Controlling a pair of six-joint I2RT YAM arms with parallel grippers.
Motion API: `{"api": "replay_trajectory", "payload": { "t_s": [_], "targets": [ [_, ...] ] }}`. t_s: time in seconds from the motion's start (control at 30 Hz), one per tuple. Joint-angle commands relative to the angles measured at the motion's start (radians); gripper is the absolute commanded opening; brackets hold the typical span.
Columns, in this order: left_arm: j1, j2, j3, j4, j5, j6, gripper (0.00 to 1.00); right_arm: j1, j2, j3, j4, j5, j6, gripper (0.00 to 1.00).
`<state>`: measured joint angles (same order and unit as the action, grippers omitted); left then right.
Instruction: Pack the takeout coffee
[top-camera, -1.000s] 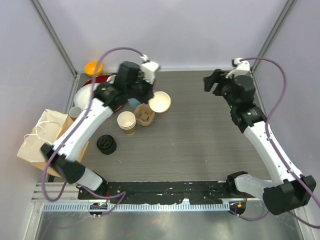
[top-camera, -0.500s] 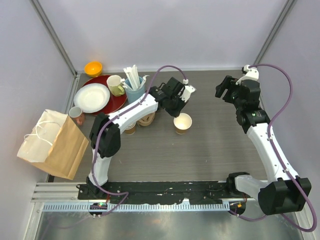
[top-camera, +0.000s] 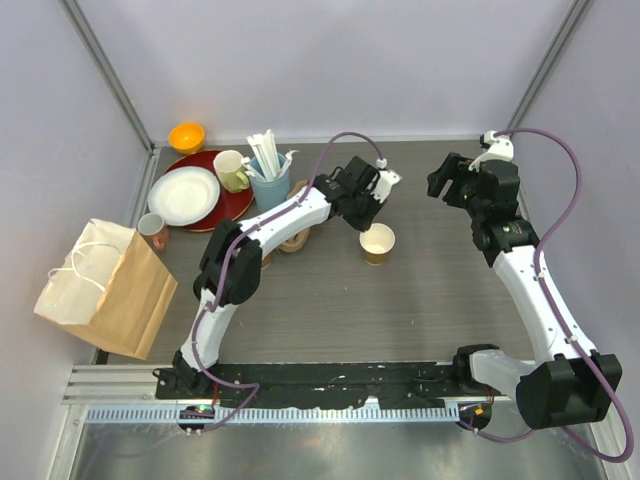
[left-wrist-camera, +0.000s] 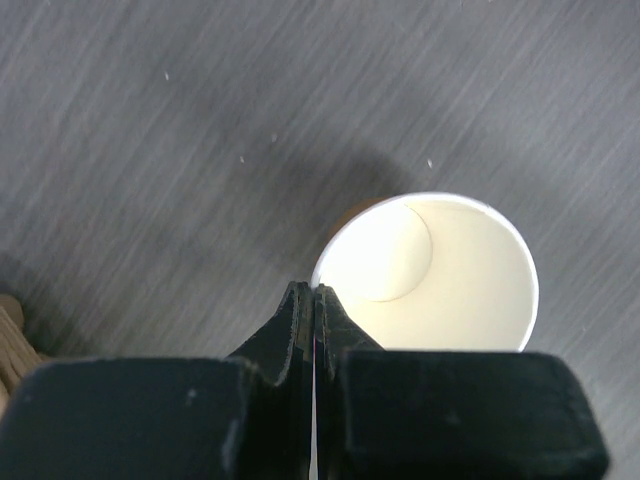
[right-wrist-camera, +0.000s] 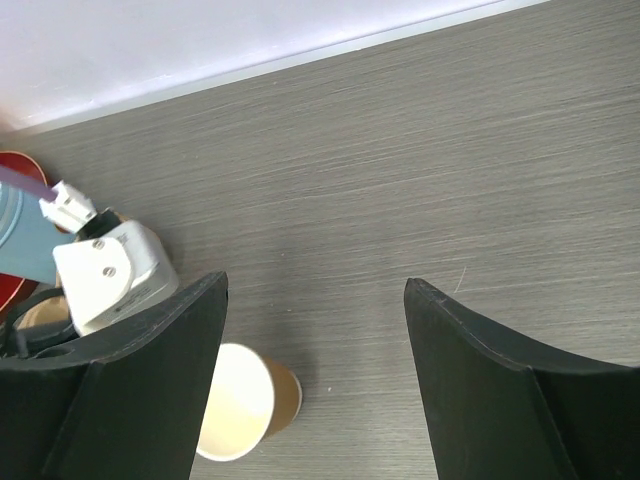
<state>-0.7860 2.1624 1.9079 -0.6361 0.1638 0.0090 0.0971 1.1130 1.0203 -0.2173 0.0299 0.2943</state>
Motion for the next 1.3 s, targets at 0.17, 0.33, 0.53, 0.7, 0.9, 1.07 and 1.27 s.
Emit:
{"api": "replay_trajectory", "payload": {
  "t_s": [0.17, 0.33, 0.53, 0.7, 0.9, 1.07, 1.27],
  "targets": [
    [0.005, 0.109, 0.155, -0.04, -0.01, 0.049, 0.0, 0.0, -0.019, 0.001, 0.035, -0.007, -0.014, 0.77],
    [0.005, 0.073, 0.183, -0.065, 0.011, 0.049, 0.4, 0.0, -0.018, 0.006, 0.035, -0.018, -0.014, 0.77],
    [0.01, -0.048, 0.241, -0.147, 0.014, 0.046, 0.77, 0.0, -0.012, 0.009, 0.033, -0.068, -0.011, 0.77],
    [0.1, -0.194, 0.229, -0.281, -0.001, 0.029, 0.79, 0.001, -0.01, 0.008, 0.035, -0.102, -0.009, 0.77],
    [0.347, -0.492, -0.109, -0.284, -0.089, 0.08, 0.67, 0.027, 0.024, 0.011, 0.045, -0.159, -0.001, 0.74],
    [0.487, -0.605, -0.303, -0.263, -0.158, 0.127, 0.47, 0.047, 0.044, 0.02, 0.045, -0.162, -0.012, 0.73],
    [0.521, -0.612, -0.432, -0.247, -0.129, 0.141, 0.47, 0.053, 0.03, 0.012, 0.038, -0.142, -0.023, 0.73]
  ]
}}
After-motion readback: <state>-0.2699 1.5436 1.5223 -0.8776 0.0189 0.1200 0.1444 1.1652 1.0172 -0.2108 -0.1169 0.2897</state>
